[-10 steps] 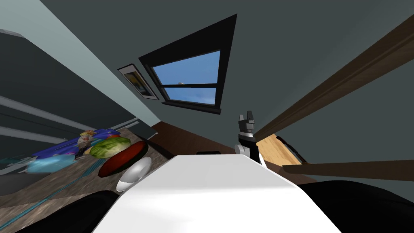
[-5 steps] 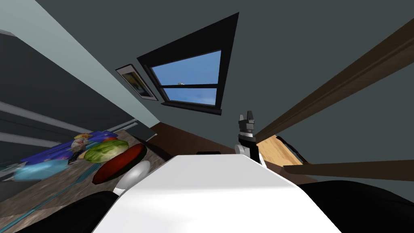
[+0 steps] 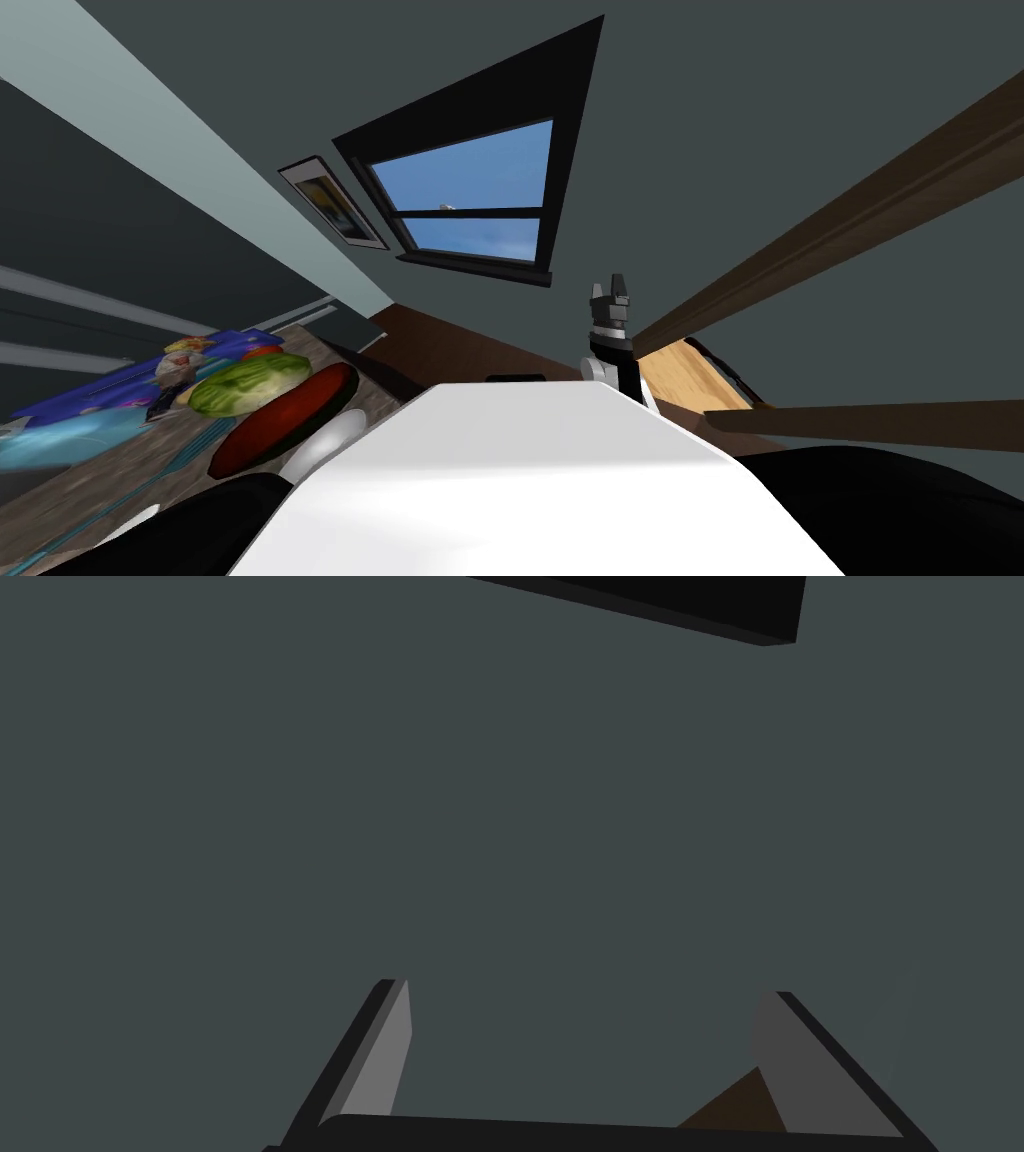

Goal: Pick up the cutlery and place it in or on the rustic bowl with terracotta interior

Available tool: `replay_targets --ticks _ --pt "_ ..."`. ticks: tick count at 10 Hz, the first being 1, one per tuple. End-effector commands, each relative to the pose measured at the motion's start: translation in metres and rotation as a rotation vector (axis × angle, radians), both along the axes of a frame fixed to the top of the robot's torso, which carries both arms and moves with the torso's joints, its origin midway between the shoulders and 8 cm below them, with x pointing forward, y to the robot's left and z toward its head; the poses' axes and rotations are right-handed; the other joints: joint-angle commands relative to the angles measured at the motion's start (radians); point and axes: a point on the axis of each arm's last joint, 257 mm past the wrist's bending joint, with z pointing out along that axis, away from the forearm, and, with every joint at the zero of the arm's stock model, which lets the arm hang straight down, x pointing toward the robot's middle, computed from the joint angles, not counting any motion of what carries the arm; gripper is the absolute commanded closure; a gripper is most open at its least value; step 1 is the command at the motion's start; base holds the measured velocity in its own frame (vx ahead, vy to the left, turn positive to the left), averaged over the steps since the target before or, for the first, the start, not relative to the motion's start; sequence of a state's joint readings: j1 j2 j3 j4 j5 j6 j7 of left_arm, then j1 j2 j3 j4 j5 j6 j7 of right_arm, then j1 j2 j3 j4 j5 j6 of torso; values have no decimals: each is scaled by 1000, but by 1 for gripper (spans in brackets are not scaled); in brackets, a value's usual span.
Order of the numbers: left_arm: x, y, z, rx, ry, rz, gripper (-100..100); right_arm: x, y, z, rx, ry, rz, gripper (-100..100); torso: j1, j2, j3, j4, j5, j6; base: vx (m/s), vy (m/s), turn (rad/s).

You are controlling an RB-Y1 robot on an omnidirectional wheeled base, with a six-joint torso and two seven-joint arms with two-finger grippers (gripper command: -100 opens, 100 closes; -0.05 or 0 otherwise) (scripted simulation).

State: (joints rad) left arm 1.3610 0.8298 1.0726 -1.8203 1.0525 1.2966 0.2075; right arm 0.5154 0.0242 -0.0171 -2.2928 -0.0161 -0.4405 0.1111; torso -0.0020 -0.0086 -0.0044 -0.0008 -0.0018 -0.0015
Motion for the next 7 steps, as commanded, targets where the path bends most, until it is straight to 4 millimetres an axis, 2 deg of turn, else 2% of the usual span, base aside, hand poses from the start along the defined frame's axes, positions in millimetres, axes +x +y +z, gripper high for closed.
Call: replay_targets --ticks 1,3,4,7 --pt "9 -5 0 -19 -20 -8 100 0 0 0 0 0 0 0 0 0 0 0 0 0 63 38 -17" --pt "30 -13 -1 -58 -54 -30 100 0 0 0 0 0 0 0 -1 -1 0 0 0 0 80 48 -4" --pt "32 -15 -2 -65 -62 -29 100 0 0 0 0 0 0 0 0 -2 -1 0 0 0 58 48 -17" --pt "60 -30 -6 -126 -115 -54 100 0 0 0 0 0 0 0 -1 -1 0 0 0 0 70 49 1"
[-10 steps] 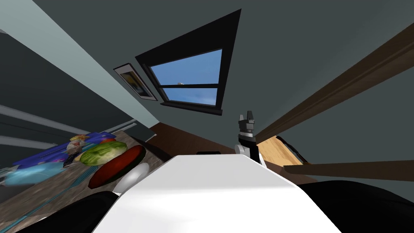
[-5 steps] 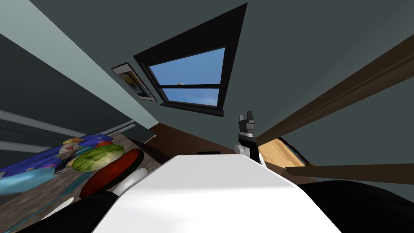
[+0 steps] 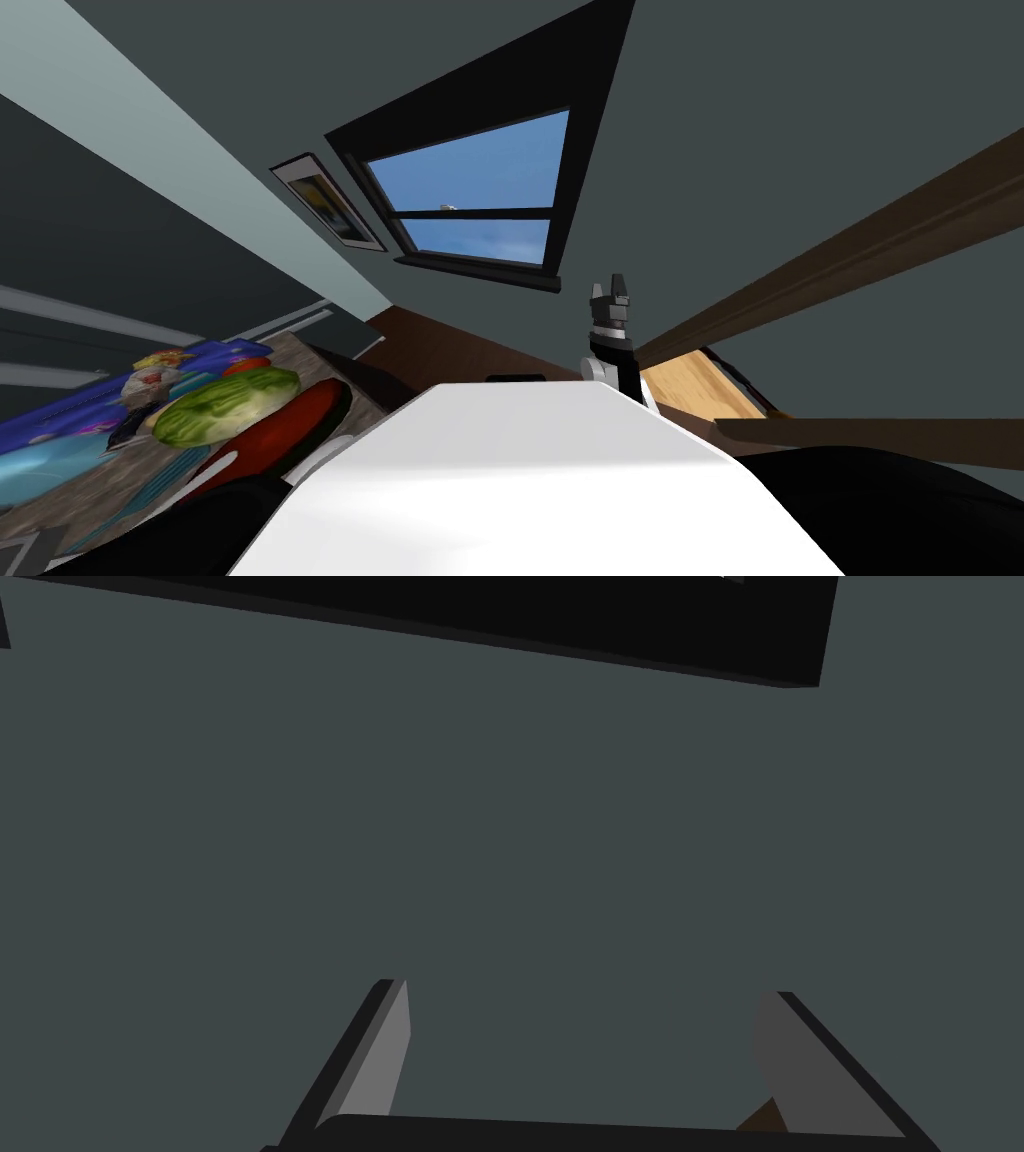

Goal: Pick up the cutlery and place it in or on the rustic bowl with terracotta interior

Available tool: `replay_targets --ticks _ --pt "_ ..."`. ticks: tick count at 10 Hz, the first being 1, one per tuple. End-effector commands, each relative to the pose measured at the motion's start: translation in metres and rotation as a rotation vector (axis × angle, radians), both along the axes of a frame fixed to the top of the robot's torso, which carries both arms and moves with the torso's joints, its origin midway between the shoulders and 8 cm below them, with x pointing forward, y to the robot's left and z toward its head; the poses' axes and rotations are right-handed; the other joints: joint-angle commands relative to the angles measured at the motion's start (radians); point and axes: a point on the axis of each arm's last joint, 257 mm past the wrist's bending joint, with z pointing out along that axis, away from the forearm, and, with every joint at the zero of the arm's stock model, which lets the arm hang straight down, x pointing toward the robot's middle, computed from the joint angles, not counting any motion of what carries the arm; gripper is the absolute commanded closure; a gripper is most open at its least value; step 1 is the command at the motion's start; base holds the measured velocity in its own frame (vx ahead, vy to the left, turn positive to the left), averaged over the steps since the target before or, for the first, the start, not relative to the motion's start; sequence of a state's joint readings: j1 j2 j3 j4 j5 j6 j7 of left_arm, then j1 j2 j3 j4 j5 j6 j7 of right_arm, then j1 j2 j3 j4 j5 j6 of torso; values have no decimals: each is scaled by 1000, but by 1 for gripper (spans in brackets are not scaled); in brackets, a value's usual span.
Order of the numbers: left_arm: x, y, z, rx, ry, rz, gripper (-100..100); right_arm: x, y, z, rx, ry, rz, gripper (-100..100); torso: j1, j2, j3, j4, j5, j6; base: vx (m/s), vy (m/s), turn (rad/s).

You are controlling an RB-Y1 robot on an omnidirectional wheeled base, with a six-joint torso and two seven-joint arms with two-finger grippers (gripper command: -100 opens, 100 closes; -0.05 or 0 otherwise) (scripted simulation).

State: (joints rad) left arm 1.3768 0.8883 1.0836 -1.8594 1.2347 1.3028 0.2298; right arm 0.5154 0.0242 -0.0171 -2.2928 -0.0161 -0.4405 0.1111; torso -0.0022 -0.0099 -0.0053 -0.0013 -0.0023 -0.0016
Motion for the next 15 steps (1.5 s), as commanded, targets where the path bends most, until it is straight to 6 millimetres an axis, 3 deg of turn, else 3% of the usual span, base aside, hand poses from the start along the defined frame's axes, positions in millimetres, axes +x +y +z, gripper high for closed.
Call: replay_targets --ticks 1,6,7,8,12,13,14,15 --pt "15 -7 -2 -32 -30 -11 100 0 0 0 0 0 0 0 0 0 0 0 0 0 72 55 -1" --pt "42 -22 -5 -92 -89 -29 100 0 0 0 0 0 0 0 -1 1 0 -1 0 -1 68 43 2" --pt "39 -21 -5 -85 -83 -28 100 0 0 0 0 0 0 0 -2 2 1 -1 0 -1 17 13 -9" --pt "41 -21 -5 -85 -86 -29 -100 0 0 0 0 0 0 0 -3 4 2 0 -1 -2 0 0 0" --pt "41 -21 -5 -85 -86 -30 -100 0 0 0 0 0 0 0 -4 6 3 0 -1 -2 0 0 0" --pt "41 -21 -5 -85 -86 -30 0 0 0 0 0 0 0 0 -4 6 3 0 -1 -2 0 0 0" --pt "47 -24 6 -86 -89 -36 -100 0 0 0 0 0 0 0 -4 6 3 0 -1 -2 -10 21 49" --pt "50 -26 11 -87 -91 -39 -100 0 0 0 0 0 0 0 -3 7 3 0 -1 -2 -15 32 57"
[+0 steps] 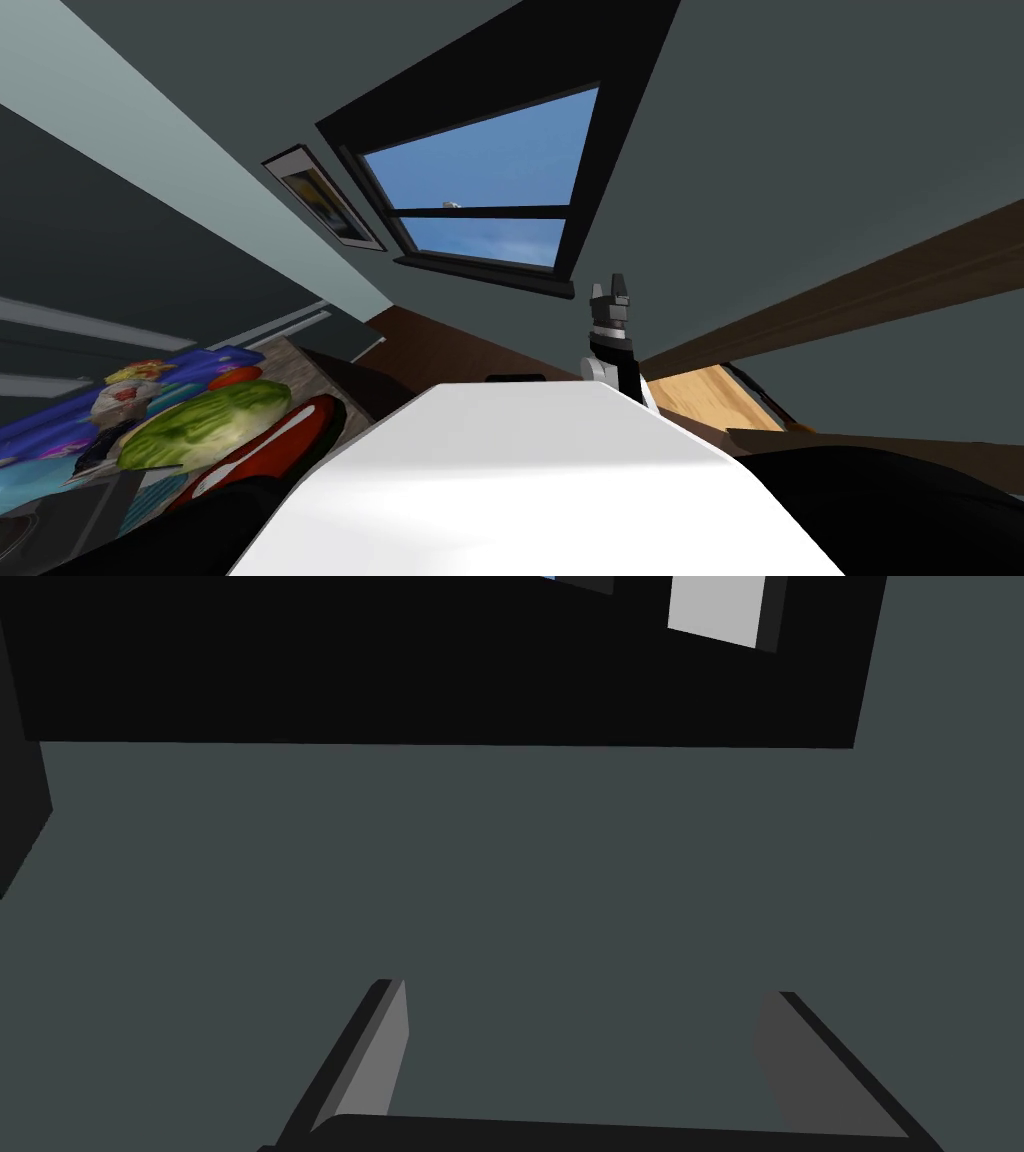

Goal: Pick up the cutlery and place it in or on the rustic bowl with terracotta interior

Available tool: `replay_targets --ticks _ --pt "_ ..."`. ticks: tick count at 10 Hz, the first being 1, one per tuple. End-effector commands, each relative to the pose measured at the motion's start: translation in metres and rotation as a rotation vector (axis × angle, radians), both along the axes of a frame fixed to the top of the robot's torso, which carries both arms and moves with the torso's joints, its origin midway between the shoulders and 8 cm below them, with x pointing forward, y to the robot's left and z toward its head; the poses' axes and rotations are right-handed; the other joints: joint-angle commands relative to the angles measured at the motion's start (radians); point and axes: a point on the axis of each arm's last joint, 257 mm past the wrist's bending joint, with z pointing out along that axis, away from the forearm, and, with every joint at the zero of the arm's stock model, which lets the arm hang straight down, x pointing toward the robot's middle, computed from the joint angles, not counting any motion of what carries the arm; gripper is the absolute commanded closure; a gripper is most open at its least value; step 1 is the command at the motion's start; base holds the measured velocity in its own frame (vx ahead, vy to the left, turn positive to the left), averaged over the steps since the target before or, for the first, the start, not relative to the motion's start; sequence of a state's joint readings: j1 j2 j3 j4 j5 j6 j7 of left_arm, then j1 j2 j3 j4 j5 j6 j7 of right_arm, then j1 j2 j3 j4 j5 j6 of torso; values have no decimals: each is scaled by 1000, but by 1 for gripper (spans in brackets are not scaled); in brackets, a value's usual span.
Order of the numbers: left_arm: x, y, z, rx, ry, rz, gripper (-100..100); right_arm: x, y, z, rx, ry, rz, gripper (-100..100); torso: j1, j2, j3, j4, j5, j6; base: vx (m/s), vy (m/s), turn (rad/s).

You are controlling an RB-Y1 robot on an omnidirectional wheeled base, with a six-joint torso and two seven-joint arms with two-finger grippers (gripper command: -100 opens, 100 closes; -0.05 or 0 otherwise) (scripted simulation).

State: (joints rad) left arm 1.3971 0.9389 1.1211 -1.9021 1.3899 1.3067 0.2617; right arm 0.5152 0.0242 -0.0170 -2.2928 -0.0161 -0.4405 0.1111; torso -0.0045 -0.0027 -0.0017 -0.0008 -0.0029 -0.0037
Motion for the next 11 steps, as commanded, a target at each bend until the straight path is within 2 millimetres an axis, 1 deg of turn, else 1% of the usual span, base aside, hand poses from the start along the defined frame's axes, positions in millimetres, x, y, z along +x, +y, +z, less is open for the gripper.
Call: replay_targets --ticks 1,4,5,6,7,11 --pt "8 -4 13 -3 -2 -8 -100 0 0 0 0 0 0 0 0 0 0 0 0 0 -12 42 53" --pt "16 -11 27 -7 -3 -21 -100 0 0 0 0 0 0 0 0 -1 0 0 0 0 -1 23 32" --pt "22 -16 36 -9 -2 -30 -100 0 0 0 0 0 0 0 -1 -1 -1 0 0 0 11 1 37" --pt "19 -12 32 -7 -3 -27 -100 0 0 0 0 0 0 0 -2 -2 -1 0 0 0 0 0 0" --pt "20 -13 32 -8 -3 -26 0 0 0 0 0 0 0 0 -2 -1 -1 0 0 0 0 0 0" --pt "19 -13 32 -8 -3 -26 0 0 0 0 0 0 0 0 -2 -1 0 0 0 0 0 0 0"
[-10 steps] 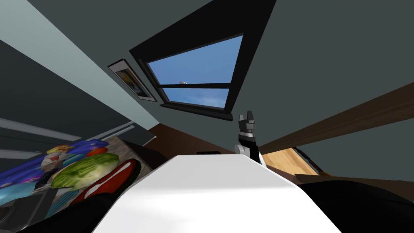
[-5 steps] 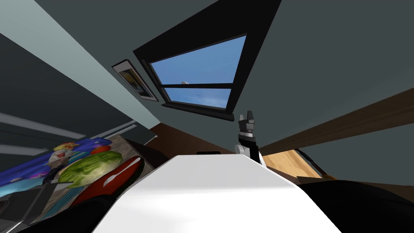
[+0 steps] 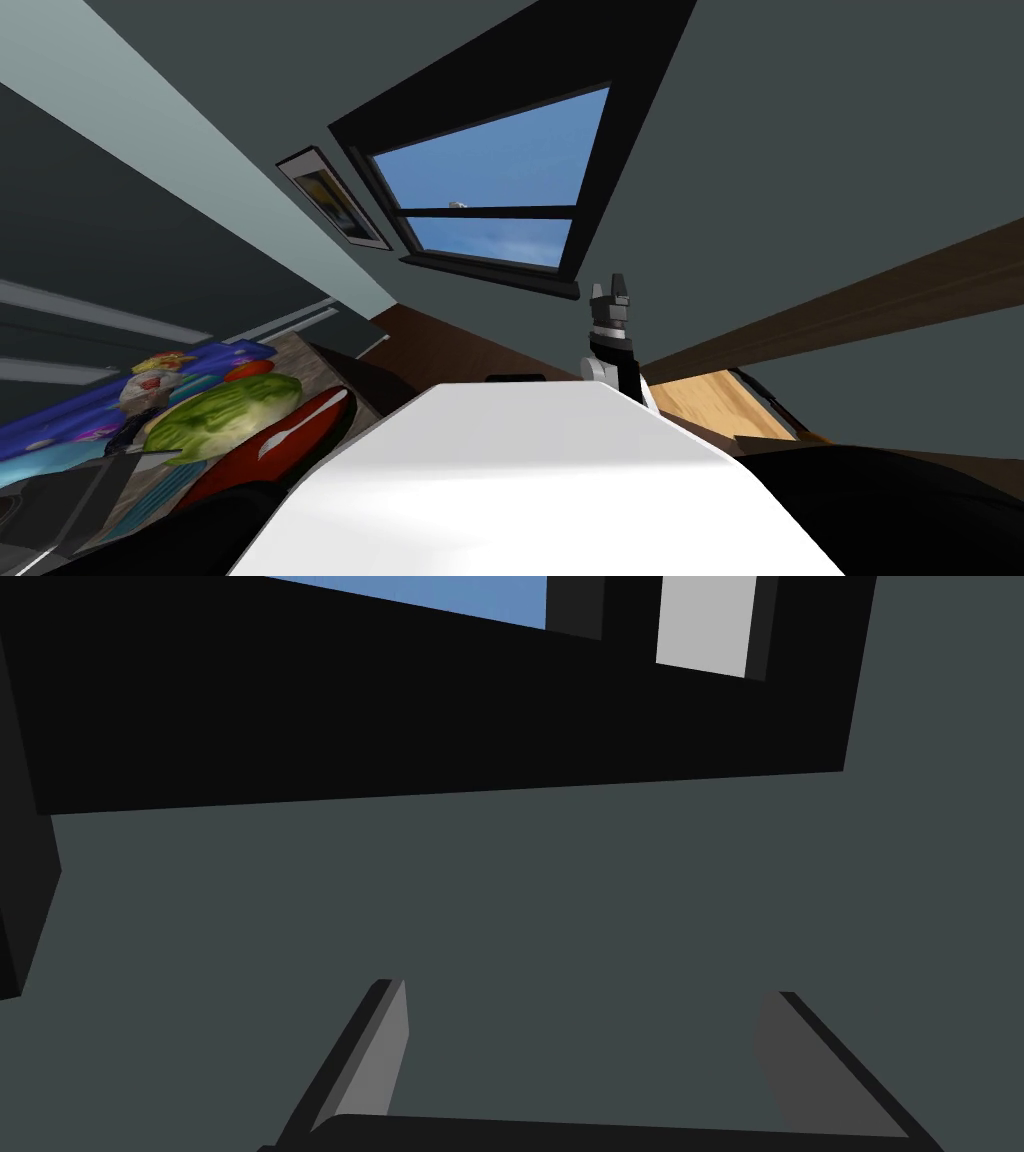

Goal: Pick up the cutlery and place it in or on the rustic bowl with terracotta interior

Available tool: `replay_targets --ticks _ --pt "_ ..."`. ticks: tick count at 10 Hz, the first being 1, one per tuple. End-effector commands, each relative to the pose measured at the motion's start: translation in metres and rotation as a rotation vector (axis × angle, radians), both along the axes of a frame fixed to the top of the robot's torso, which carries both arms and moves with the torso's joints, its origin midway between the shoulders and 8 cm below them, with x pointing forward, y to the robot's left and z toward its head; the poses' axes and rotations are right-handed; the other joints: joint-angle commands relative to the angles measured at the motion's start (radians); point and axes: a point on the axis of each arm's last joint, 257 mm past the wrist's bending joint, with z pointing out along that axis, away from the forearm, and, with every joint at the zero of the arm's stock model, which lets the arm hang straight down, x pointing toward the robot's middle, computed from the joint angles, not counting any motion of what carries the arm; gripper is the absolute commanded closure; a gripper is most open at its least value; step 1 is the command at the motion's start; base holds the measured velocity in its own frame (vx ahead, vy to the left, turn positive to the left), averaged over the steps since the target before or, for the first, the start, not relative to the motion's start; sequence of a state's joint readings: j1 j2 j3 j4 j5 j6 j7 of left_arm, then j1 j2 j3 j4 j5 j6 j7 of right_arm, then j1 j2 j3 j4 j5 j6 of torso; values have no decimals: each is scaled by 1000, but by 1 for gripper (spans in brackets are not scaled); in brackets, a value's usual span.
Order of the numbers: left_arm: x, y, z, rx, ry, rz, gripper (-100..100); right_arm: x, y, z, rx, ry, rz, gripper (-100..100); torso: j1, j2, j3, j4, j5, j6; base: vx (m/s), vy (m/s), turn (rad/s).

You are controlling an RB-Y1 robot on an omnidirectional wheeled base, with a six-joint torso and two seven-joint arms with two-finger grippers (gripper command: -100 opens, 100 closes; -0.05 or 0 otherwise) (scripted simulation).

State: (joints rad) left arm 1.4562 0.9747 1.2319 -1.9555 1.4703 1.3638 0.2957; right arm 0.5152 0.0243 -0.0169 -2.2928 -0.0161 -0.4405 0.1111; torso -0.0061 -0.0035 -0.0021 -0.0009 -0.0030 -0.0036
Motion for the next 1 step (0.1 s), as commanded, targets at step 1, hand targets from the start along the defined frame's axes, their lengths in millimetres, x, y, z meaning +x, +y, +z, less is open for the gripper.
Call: replay_targets --ticks 1 --pt "0 0 0 0 0 0 0 0 0 0 0 0 0 0 0 0 0 0 0 0 0 0 0"
